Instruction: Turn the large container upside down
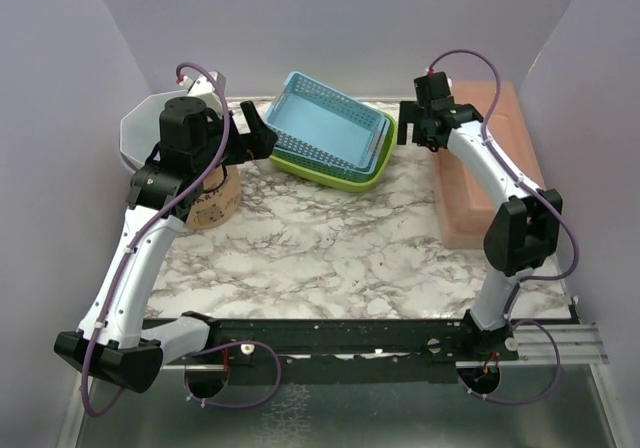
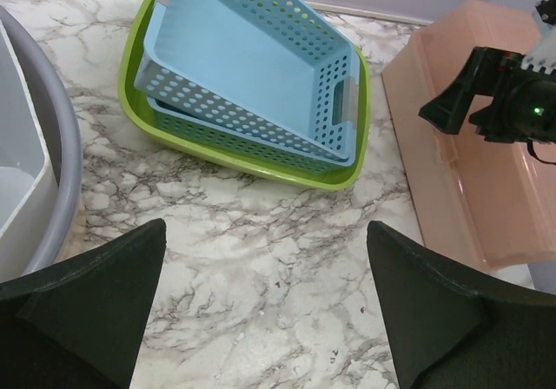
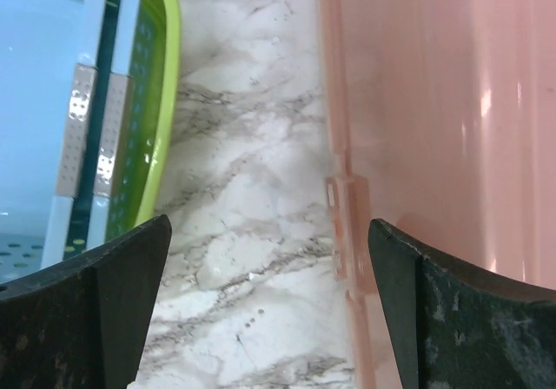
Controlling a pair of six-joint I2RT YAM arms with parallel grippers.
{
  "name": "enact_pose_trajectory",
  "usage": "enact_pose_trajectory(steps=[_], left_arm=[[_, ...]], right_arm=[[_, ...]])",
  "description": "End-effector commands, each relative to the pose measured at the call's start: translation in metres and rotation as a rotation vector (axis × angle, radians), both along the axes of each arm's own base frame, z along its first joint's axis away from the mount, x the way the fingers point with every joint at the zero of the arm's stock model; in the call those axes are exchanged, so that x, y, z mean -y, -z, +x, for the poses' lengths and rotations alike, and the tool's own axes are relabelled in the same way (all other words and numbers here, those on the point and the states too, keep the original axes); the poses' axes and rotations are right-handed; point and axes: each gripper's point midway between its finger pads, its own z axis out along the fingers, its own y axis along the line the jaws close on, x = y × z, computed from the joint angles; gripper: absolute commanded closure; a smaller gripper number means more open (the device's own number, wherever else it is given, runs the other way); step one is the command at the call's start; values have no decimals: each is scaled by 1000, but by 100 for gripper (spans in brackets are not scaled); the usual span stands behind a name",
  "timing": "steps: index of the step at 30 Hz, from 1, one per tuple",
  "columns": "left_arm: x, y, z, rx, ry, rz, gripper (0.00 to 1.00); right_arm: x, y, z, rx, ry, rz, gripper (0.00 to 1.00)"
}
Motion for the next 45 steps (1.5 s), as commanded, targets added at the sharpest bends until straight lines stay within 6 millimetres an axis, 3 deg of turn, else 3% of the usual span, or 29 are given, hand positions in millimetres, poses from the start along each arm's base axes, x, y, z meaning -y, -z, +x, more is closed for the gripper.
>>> enact_pose_trajectory(steps=[1, 6, 9, 12, 15, 18, 22, 30, 33, 37, 40, 45], left_arm=[[3, -11, -5, 32, 32, -4, 1], [7, -3, -4, 15, 49, -4, 1], [8, -1, -4, 16, 56, -5, 1], [7, 1, -3, 17, 53, 4, 1], [7, 3, -3, 13, 57, 7, 1], [8, 6, -2, 5, 61, 6, 1], [11, 12, -1, -14, 70, 1, 1], [9, 8, -12, 3, 72, -12, 1], [6, 7, -17, 12, 65, -17, 1], [2, 6, -19, 22, 48, -7, 1], [1, 4, -16, 26, 41, -5, 1], [8, 3, -11, 21, 65, -17, 1]], right_arm=[[22, -2, -26, -26, 5, 19, 0], [-24, -11, -75, -49, -104, 202, 0], [-40, 7, -119, -102, -97, 249, 0], [-34, 22, -158, -107, -13, 304, 0], [-6, 37, -183, -74, 101, 263, 0], [14, 38, -185, -31, 132, 180, 0], [30, 35, -161, -2, 173, 81, 0], [41, 33, -88, -8, 159, 74, 0], [25, 19, -79, -22, 63, 126, 0], [-7, -32, -99, 66, -56, 312, 0], [-5, -54, -138, 112, -12, 407, 0], [18, -59, -212, 139, 117, 482, 0]])
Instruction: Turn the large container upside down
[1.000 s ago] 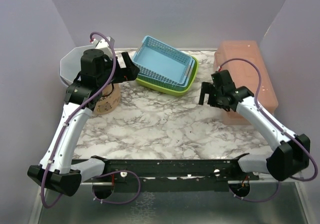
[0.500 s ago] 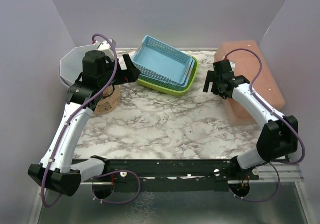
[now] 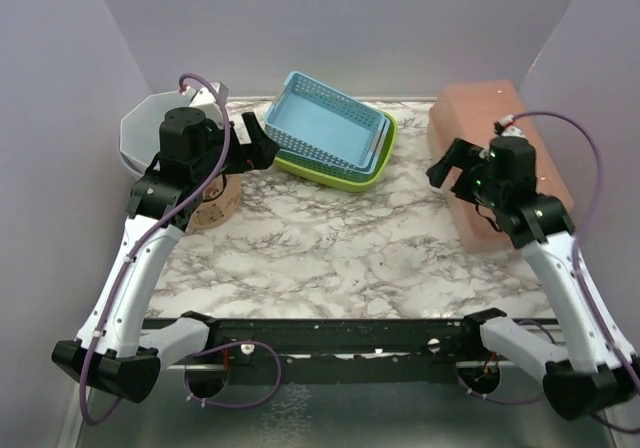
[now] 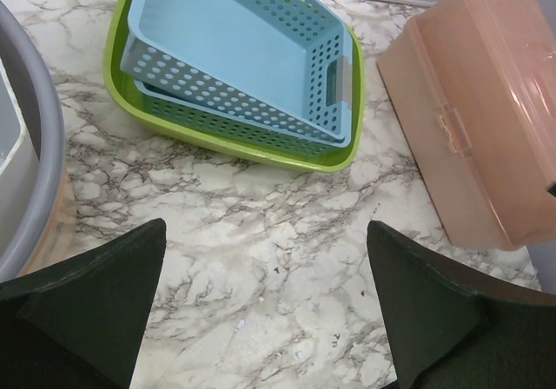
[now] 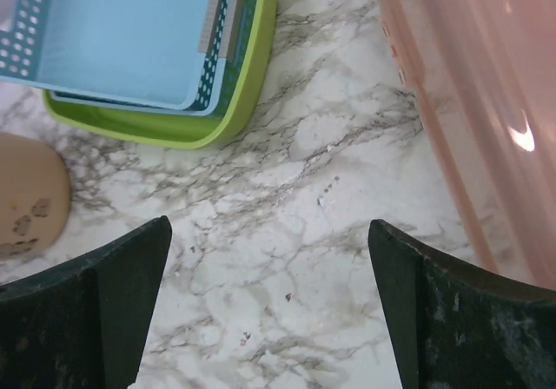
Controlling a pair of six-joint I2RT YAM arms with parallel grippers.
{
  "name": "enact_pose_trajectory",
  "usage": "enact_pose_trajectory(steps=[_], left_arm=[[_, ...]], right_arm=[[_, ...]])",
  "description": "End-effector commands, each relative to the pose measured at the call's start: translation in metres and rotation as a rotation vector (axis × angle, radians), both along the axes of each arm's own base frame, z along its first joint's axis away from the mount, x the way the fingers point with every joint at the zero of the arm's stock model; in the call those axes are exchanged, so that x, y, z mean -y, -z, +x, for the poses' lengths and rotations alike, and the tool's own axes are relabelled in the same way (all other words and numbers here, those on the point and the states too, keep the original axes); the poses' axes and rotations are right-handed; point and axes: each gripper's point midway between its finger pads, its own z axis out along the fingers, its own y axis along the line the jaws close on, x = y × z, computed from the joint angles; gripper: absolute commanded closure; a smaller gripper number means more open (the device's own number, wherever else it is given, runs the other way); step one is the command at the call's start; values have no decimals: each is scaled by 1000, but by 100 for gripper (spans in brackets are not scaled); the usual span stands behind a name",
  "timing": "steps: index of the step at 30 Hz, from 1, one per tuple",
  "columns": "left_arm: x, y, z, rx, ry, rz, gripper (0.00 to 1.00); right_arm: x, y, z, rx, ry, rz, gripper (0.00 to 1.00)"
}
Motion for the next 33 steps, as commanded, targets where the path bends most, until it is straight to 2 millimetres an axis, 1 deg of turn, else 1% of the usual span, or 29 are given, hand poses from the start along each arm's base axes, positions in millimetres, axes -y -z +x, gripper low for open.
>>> enact_pose_trajectory(steps=[1, 2, 3, 5, 6, 7, 9, 10, 11, 12, 13, 14, 17, 18, 19, 21, 23, 24, 25, 26, 28, 30, 33], left_arm=[[8, -10, 6, 20, 30, -21, 1], [18, -12, 4, 22, 86, -47, 1], [33, -16, 2, 19, 159, -90, 1], [69, -32, -1, 11, 296, -203, 4], [91, -37, -2, 20, 339, -204, 5], [112, -41, -5, 45, 370, -176, 5], [153, -41, -14, 66, 420, -131, 2], [171, -36, -14, 45, 442, -129, 1], [188, -20, -9, -3, 444, -124, 1], [201, -17, -13, -15, 451, -124, 1], [218, -1, -10, -43, 452, -104, 1], [234, 9, -12, -55, 460, -90, 1], [287, 27, -21, -75, 511, -98, 1], [301, 33, -19, -90, 518, -120, 2], [315, 38, -18, -104, 519, -144, 2], [337, 54, -10, -124, 511, -169, 2], [359, 68, -3, -134, 517, -177, 2], [371, 79, 0, -147, 525, -171, 2], [381, 87, 3, -158, 537, -171, 2], [390, 99, 6, -186, 537, -176, 3], [404, 112, 11, -217, 539, -191, 5], [414, 122, 18, -234, 532, -203, 5], [422, 132, 25, -236, 526, -201, 5]], right_arm=[[17, 13, -69, -84, 109, 87, 0], [26, 11, -81, -76, 157, 88, 0], [35, 8, -91, -70, 207, 90, 0], [50, 2, -108, -48, 294, 102, 0], [57, 0, -115, -40, 341, 108, 0], [66, 2, -124, -46, 407, 113, 0], [88, 11, -137, -60, 547, 91, 0], [93, 20, -143, -89, 597, 83, 0], [102, 26, -146, -108, 651, 55, 0], [105, 32, -146, -132, 673, 33, 0], [107, 37, -146, -152, 697, 19, 0], [109, 41, -145, -167, 725, 6, 0], [115, 35, -134, -127, 770, -2, 0], [119, 30, -133, -98, 795, 4, 0], [122, 26, -133, -69, 815, 10, 0], [126, 18, -128, -15, 827, 13, 0], [120, 10, -112, 24, 771, 15, 0], [114, 9, -104, 14, 722, -2, 0], [109, 10, -100, -13, 689, -14, 0], [105, 8, -97, -33, 670, -14, 0], [102, 6, -91, -47, 641, -35, 0], [106, 2, -87, -27, 644, -49, 0], [108, 3, -78, -23, 611, -21, 0]])
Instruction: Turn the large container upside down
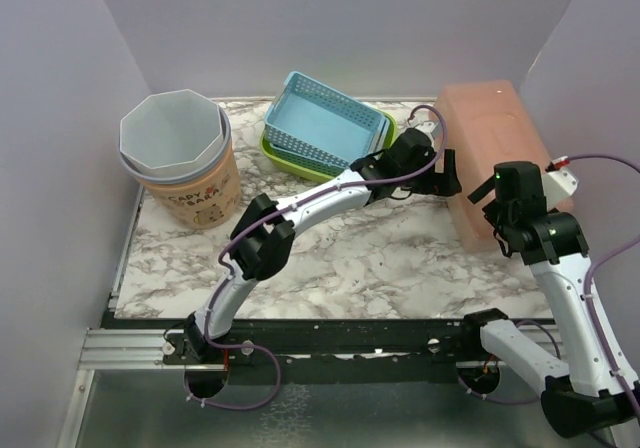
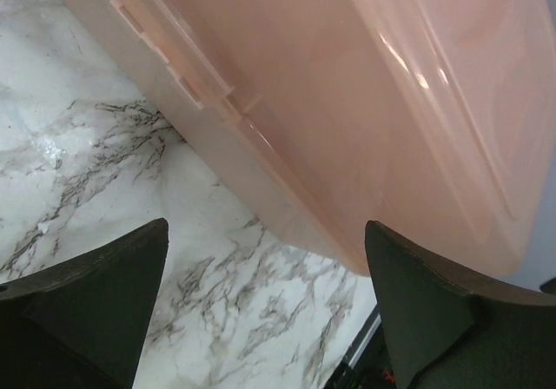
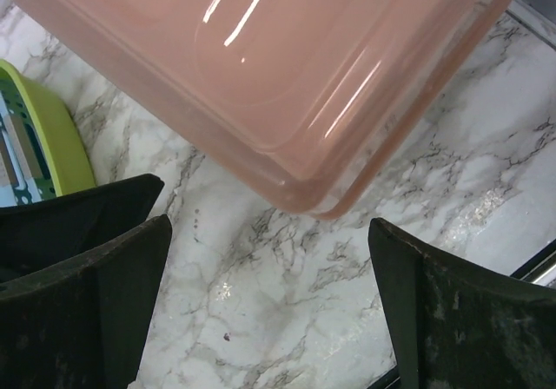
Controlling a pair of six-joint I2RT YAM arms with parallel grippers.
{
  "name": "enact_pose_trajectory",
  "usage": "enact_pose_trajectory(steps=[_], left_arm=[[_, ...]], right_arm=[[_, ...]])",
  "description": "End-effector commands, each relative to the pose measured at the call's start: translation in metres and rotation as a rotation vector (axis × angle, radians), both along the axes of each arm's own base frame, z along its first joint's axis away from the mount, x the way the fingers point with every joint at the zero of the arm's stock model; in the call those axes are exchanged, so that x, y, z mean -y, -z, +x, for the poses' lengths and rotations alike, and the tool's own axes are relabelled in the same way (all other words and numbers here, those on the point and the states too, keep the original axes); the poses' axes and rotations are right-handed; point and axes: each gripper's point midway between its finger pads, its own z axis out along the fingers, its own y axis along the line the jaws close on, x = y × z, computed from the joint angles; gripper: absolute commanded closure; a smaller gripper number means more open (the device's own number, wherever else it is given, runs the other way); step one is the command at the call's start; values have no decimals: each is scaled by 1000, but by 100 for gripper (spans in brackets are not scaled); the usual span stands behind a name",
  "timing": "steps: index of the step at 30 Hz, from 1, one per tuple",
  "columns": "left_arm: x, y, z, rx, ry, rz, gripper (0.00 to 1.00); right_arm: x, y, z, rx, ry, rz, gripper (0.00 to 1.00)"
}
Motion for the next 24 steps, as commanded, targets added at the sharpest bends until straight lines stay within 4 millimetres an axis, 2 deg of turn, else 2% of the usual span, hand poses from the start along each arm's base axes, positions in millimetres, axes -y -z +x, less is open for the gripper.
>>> enact_pose_trajectory(steps=[1, 6, 10, 13, 15, 20, 24], left_arm=[[17, -15, 12, 7, -21, -71, 5], [23, -3, 21, 6, -35, -87, 4], [28, 6, 35, -27, -58, -135, 4], [33, 7, 50, -23, -54, -173, 5], [40, 2, 57, -20, -30, -207, 5], [55, -2, 70, -35, 23, -284, 6], [52, 7, 83, -64, 2, -311, 7]], right_arm=[[4, -11, 15, 49, -63, 13, 0], [16, 9, 31, -20, -70, 85, 0], [23, 19, 46, 10, -106, 182, 0], [22, 17, 58, 43, -157, 208, 0], [14, 17, 64, 48, -212, 229, 0], [11, 25, 67, 47, -228, 243, 0], [12, 36, 76, 33, -233, 251, 0]])
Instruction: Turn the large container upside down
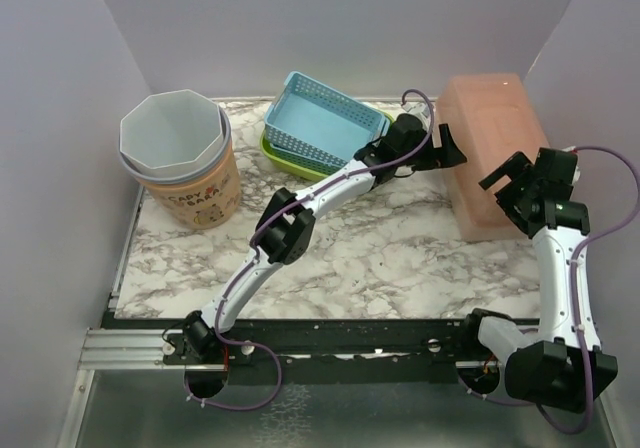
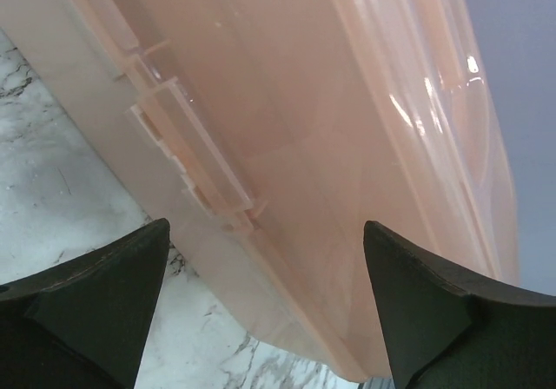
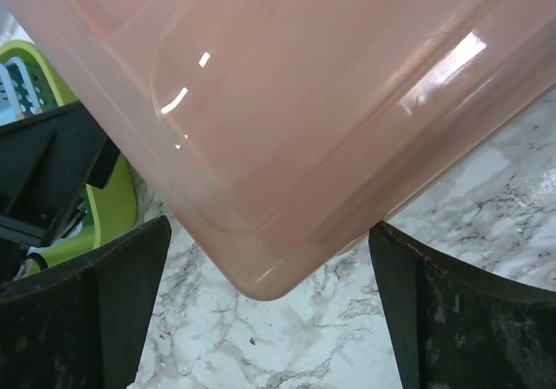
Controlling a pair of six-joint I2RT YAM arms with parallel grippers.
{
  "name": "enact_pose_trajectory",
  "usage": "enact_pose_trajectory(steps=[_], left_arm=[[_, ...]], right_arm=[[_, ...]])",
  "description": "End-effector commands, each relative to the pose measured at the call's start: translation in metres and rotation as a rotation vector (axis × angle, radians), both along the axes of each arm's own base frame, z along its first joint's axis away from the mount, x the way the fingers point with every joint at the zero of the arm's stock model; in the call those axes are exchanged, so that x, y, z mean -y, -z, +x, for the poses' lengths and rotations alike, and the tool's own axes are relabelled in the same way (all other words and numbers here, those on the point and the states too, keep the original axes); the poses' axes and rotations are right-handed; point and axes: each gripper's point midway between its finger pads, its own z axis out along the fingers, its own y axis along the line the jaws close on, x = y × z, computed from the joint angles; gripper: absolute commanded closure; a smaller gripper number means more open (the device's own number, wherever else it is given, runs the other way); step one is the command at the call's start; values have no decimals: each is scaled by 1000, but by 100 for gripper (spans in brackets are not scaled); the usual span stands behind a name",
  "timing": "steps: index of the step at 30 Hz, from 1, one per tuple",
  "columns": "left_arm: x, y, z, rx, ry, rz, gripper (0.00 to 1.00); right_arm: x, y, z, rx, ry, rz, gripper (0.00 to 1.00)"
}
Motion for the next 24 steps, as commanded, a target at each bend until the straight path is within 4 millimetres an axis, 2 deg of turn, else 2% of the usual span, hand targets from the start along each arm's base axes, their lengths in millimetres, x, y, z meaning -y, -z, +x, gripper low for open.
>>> enact_pose_trajectory(steps=[1, 5, 9, 14, 19, 24], left_arm=[[11, -6, -4, -31, 48, -82, 7], [12, -6, 1, -24, 51, -116, 7], [15, -3, 0, -39, 74, -141, 7], [19, 0, 1, -48, 87, -163, 7], [23, 8, -1, -74, 88, -175, 7], [29, 12, -3, -88, 94, -198, 7]], right_arm=[[-11, 5, 23, 42, -81, 36, 0], [-3, 12, 37, 27, -70, 19, 0], [9, 9, 49, 31, -35, -21, 0], [9, 12, 63, 51, -30, 2, 0], [21, 19, 72, 43, 15, -18, 0], [22, 27, 87, 61, -3, 43, 0]])
